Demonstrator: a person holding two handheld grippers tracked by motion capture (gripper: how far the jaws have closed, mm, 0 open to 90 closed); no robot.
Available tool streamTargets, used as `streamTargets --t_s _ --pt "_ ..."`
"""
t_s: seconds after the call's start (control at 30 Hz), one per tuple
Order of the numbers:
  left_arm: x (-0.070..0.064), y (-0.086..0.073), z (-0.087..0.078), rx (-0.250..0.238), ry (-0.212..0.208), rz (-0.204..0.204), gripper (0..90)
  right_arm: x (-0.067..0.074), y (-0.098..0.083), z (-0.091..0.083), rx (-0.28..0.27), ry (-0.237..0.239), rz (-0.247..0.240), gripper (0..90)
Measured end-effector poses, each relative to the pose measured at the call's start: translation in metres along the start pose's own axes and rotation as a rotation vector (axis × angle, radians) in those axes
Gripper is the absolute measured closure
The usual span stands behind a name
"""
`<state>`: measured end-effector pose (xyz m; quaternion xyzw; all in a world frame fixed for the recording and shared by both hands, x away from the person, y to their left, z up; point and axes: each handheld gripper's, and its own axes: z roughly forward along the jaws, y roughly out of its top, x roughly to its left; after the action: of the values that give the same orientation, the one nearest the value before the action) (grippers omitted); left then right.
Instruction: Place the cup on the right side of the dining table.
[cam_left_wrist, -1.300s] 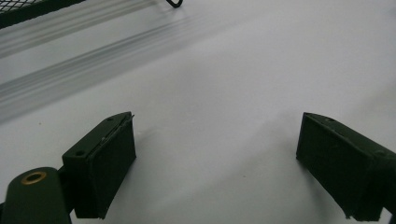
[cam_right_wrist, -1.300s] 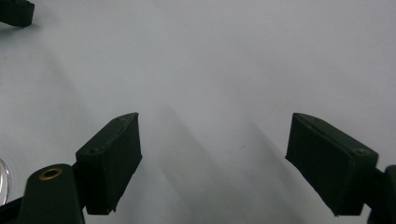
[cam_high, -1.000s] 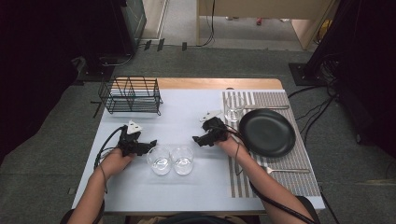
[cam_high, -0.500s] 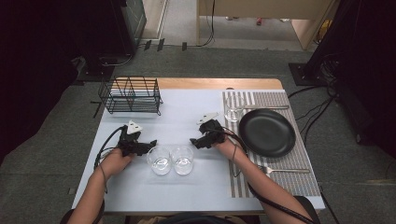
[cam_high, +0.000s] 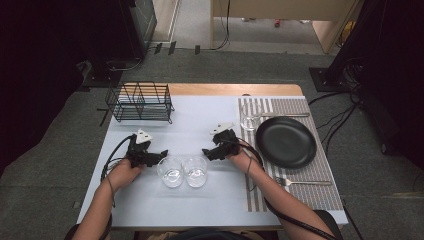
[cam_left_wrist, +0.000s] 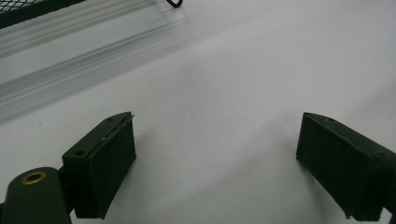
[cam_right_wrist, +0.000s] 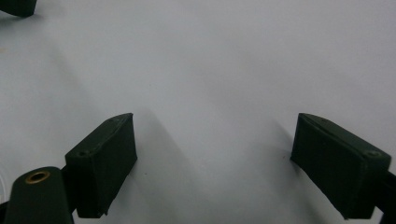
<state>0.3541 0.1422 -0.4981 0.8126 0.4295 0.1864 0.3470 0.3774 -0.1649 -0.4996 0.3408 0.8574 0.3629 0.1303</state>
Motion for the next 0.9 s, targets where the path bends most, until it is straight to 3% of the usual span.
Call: streamTargets --t_s 0.1,0.9 --pt "0.0000 0.0000 0.0000 0.000 0.000 0.000 11.6 0.0010 -0.0023 0.0009 -0.022 -0.005 0.002 11.8" --pt "-0.0002 0.0000 -0.0001 0.000 0.002 0.000 11.6 0.0011 -0.0024 0.0010 -0.023 -0.005 0.001 11.6"
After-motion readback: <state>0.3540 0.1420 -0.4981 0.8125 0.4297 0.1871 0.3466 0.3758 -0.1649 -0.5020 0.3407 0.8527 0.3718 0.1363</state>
